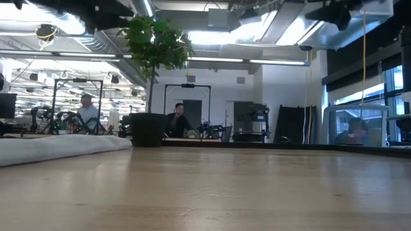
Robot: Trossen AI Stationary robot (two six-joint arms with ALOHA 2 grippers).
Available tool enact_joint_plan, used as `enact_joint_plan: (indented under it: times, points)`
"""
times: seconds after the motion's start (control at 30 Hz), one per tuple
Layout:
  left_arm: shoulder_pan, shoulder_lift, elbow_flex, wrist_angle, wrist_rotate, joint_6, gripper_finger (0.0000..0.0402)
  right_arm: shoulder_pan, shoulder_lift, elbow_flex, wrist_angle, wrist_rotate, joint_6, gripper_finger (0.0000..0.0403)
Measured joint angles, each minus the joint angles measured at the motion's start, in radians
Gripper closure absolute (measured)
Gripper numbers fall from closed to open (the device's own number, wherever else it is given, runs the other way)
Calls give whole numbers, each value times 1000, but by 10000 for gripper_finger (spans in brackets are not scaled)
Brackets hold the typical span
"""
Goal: Pick and placing Produce into tupperware
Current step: Return to Home Position
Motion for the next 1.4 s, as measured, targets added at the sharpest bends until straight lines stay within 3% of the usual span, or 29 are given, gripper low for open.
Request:
enact_joint_plan:
  times: [0.37,0.6,0.87,1.13,1.4]
  points:
    - [47,-102,-178,100,0,-80,174,-85,-350,-187,2,-21,-24,148]
    - [54,-156,-302,262,0,-105,174,-86,-531,-297,-2,-21,16,148]
    - [54,-212,-439,409,0,-145,174,-86,-516,-411,108,-26,38,148]
    - [54,-248,-529,404,-5,-205,174,-86,-529,-534,293,-31,35,148]
    - [54,-261,-532,334,-38,-214,174,-85,-530,-632,383,-44,62,148]
